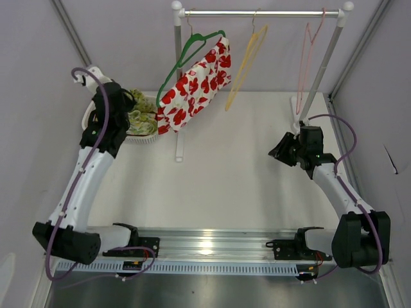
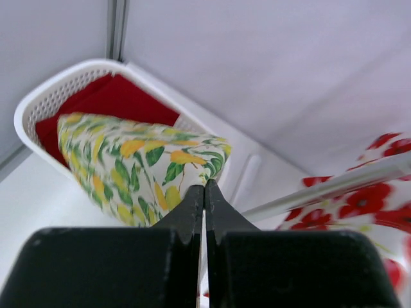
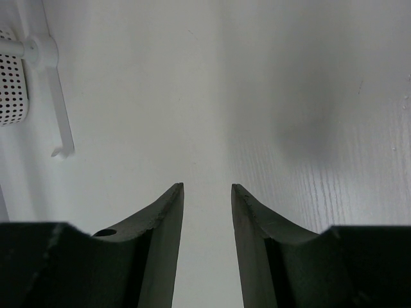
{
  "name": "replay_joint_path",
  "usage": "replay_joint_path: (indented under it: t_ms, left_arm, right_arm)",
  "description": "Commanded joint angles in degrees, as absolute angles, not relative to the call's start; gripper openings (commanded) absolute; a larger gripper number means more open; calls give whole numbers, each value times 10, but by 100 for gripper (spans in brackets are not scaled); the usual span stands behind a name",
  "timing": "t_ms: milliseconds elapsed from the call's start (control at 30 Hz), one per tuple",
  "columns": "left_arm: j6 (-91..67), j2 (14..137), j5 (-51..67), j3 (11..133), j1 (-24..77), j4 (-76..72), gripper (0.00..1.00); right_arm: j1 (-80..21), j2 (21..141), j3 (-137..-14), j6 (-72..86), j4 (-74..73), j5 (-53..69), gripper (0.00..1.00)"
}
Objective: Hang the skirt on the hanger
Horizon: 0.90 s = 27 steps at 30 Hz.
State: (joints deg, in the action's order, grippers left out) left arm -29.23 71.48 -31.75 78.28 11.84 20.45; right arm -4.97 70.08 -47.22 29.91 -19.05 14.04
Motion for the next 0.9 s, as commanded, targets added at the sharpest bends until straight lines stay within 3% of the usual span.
replay_joint_path:
  t_ms: [0, 467, 700, 867]
  left_arm:
    - [-262, 656, -341, 839, 135, 199, 0]
    - [-207, 508, -352, 878, 274, 256, 0]
    - [-205, 471, -295, 872, 283, 269, 0]
    - [-239, 463, -187, 840, 285, 273, 0]
  right_arm:
    - [-56, 681, -499, 290, -189, 145, 41]
    - [-81, 679, -526, 281, -206, 134, 41]
    - [-115, 665, -529, 284, -211, 127, 42]
    - [-139, 659, -526, 288, -215, 122, 42]
